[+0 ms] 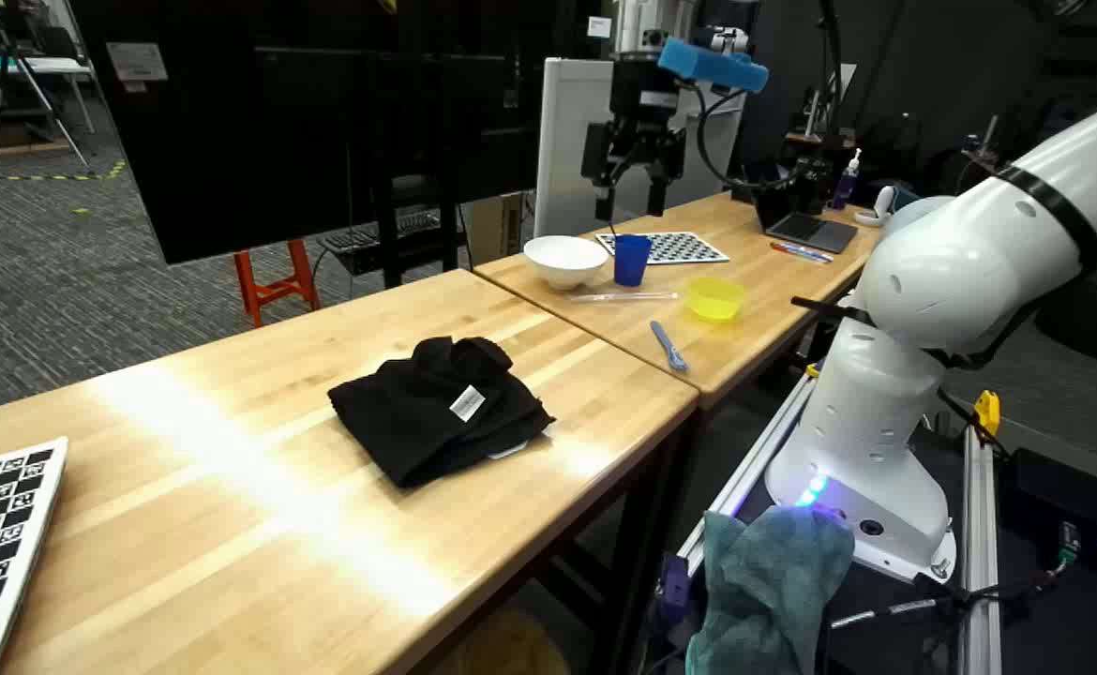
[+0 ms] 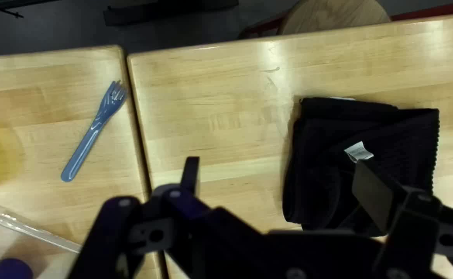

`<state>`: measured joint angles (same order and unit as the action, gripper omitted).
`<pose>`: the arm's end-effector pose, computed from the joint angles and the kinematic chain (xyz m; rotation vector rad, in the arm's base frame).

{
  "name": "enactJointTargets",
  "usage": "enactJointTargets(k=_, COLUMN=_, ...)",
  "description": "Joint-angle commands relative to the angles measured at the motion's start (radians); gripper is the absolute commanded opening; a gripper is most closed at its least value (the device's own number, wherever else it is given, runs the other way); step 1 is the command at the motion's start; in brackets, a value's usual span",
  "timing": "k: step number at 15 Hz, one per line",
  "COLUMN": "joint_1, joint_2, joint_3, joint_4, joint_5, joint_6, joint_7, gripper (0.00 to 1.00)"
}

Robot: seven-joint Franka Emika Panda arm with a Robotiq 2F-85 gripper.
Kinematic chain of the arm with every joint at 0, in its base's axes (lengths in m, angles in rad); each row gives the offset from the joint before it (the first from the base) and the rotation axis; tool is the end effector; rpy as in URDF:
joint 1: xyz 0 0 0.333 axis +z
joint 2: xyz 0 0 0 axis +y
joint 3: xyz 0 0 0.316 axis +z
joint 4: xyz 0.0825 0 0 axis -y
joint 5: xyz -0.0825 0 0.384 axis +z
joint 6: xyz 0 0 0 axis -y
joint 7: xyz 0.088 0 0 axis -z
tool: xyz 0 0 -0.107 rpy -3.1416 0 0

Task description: Move the blue object to the left.

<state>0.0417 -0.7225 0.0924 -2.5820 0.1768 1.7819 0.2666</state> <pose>0.3200 0.0600 0.4803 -3.0289 0.3067 0.1485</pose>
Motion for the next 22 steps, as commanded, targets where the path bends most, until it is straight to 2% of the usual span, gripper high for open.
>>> enactJointTargets(k=1, joint_1=-0.01, joint_2=0.0, joint_3=0.008, joint_4=0.002, joint_5=0.005, joint_6=-0.003, joint_7=-0.005, gripper=1.0)
enactJointTargets(k=8, joint_1=-0.01, joint_2=0.0, joint_3=0.008, joint_4=0.002, joint_5=0.005, joint_6=-0.003, joint_7=-0.005, gripper=1.0)
enactJointTargets(k=10, joint_1=-0.027, joint_2=-0.031, joint_3=-0.014, joint_4=-0.044, joint_5=0.028, joint_6=-0.001, joint_7=0.015, gripper=1.0)
enactJointTargets(k=14, joint_1=-0.104, joint_2=-0.109, joint_3=-0.027, joint_4=-0.184, joint_5=0.023, joint_6=-0.037, joint_7=0.131, gripper=1.0)
enactJointTargets(k=17, joint_1=-0.168, joint_2=-0.153, joint_3=0.015, joint_4=-0.265, joint_5=-0.028, joint_6=-0.079, joint_7=0.244, gripper=1.0)
enactJointTargets(k=18, joint_1=-0.143, joint_2=-0.083, joint_3=-0.014, joint_4=-0.211, joint_5=-0.006, joint_6=-0.055, joint_7=0.165, gripper=1.0)
enactJointTargets(k=22, joint_1=-0.15, joint_2=-0.088, joint_3=-0.011, joint_4=-0.21, joint_5=-0.007, joint_6=-0.057, joint_7=0.167, gripper=1.0)
